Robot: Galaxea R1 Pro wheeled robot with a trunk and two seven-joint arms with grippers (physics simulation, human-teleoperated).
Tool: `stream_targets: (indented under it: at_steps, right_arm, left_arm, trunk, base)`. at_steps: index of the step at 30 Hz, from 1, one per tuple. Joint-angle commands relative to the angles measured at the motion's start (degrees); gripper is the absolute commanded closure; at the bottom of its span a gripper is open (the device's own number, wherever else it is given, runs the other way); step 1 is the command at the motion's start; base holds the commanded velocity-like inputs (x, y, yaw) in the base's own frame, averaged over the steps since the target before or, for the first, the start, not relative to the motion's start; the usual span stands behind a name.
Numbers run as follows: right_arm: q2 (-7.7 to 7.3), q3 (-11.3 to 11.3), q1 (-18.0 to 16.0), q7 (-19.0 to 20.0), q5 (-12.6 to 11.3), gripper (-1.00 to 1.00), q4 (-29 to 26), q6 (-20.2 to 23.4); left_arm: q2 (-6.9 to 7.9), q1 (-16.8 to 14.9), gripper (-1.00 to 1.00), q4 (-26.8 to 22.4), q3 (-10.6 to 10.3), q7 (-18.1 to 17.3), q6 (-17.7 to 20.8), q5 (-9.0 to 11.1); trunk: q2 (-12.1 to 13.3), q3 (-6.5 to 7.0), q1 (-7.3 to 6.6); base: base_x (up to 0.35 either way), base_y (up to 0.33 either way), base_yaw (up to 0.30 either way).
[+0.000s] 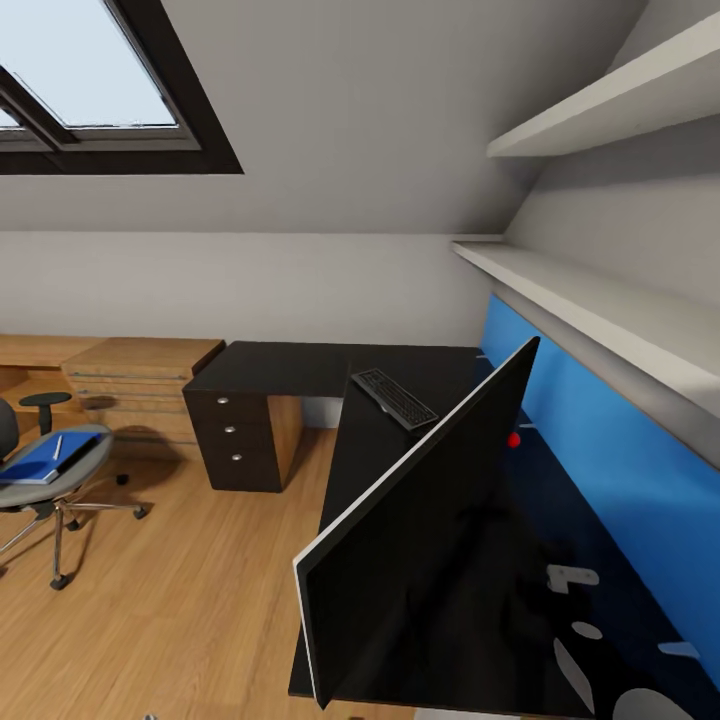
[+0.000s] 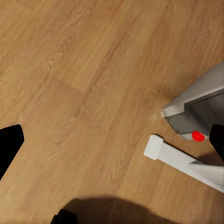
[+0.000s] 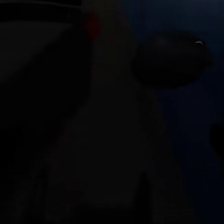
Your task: In the bedroom, organize the workspace by keeping the computer under the desk, ensuring the monitor is on the desk, placing the keyboard on the desk next to the monitor, placing the mouse on the desk next to the keyboard, moving the folder from the swivel chair onto the desk next to the mouse, stacking the notebook on top of the folder with the pen on top of the notebook, and positioning the swivel chair next to the desk.
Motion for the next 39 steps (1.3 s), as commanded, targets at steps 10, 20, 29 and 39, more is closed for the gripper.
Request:
stream_targets:
  at_steps: [10,20,29,39]
  right_arm:
    - [-0.15,-0.29,-0.05,-0.10,0.01,-1.00,0.37,0.21]
    - [-0.82,-0.54,-0.05,-0.22,-0.14,-1.00,0.28,4.05]
    - [-1.40,-0.59,-0.06,-0.39,-0.17,-1.00,0.06,5.57]
    - [-1.97,-0.59,-0.57,-2.24,-0.19,-1.00,0.23,6.31]
  left_arm:
    - [0.09,-0.01,-1.00,-0.03,-0.22,-0.01,-0.12,0.60]
    - [0.12,-0.01,-1.00,-0.03,-0.19,0.05,-0.16,0.63]
    - [0.07,-0.01,-1.00,-0.03,-0.24,0.08,-0.16,0.61]
    - [0.07,-0.01,-1.00,-0.03,-0.24,0.08,-0.16,0.63]
  trunk:
    - [-0.06,-0.07,0.01]
    - [-0.06,-0.07,0.01]
    - [-0.06,-0.07,0.01]
    - [-0.06,-0.07,0.01]
  base:
    - [0.165,0.000,0.000]
    - [0.055,-0.080,0.000]
    - [0.025,-0.087,0.000]
    - [0.001,-0.193,0.000]
